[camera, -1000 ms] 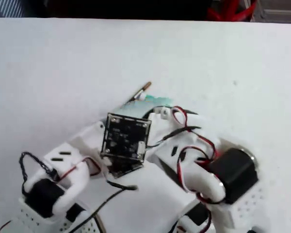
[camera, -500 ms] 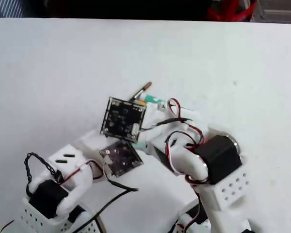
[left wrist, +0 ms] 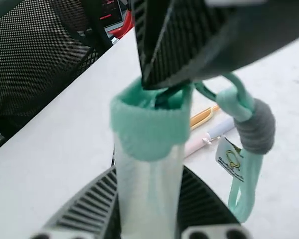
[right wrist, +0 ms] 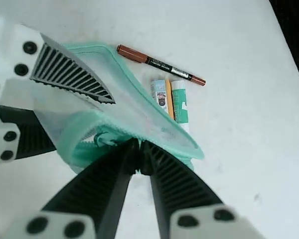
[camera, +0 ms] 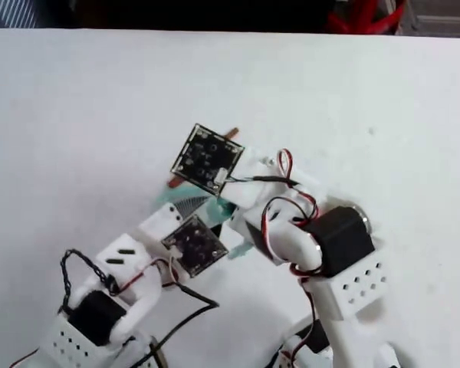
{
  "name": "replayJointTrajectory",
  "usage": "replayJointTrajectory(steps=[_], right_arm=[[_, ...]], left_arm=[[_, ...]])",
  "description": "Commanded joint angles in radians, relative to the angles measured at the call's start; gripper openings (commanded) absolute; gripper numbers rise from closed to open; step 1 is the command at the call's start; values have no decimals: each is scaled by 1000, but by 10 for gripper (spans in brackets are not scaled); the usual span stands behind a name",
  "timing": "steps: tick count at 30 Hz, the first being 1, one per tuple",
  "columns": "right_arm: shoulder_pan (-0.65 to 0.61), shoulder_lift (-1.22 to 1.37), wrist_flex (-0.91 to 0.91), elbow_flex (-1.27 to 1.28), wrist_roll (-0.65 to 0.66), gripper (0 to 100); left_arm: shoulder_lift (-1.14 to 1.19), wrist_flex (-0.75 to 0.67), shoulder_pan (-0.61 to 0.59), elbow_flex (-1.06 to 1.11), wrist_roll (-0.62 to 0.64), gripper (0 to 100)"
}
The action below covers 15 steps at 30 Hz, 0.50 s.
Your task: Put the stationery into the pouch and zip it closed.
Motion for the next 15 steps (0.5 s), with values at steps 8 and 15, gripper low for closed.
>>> replayJointTrajectory(steps=[8, 15], right_arm=[[2, 7, -119, 112, -11, 19], [104, 18, -193, 153, -11, 19]], left_arm=[[10, -14, -8, 31, 18, 65], [-91, -11, -41, 34, 20, 24]])
